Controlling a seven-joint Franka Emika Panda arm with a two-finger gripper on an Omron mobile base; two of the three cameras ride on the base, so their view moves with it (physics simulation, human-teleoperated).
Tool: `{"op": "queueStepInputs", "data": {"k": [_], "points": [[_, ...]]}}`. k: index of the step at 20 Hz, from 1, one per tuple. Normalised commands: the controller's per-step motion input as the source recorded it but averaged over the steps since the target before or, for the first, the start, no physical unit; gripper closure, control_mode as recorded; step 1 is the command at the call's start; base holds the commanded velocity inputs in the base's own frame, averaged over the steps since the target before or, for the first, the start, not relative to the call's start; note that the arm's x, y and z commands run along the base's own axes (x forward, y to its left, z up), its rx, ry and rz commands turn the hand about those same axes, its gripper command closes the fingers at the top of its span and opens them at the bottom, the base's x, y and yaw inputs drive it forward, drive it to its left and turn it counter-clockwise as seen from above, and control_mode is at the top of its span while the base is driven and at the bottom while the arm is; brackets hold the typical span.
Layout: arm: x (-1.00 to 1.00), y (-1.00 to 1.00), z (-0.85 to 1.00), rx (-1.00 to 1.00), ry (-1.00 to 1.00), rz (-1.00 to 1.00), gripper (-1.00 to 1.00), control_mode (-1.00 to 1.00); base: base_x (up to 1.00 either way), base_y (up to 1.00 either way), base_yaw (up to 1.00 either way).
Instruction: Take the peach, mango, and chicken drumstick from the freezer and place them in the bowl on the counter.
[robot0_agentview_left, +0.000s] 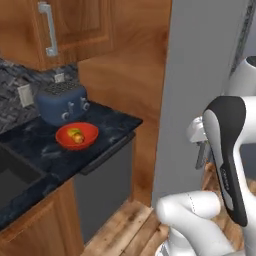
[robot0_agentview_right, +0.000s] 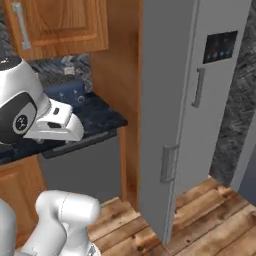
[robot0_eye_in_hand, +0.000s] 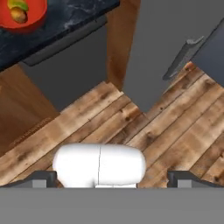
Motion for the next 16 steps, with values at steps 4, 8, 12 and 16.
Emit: {"op": "queueStepInputs", "data": {"k": [4, 8, 12, 16], "points": [[0.00, 0.00, 0.00, 0.00, 0.00, 0.00, -1.00, 1.00, -0.36, 0.06, -0.98], [0.00, 0.00, 0.00, 0.00, 0.00, 0.00, -1.00, 1.00, -0.06, 0.00, -0.98], [0.00, 0.00, 0.00, 0.00, 0.00, 0.00, -1.00, 1.00, 0.00, -0.02, -0.92], [0.00, 0.00, 0.00, 0.00, 0.00, 0.00, -1.00, 1.00, 0.20, -0.37, -0.61]]}}
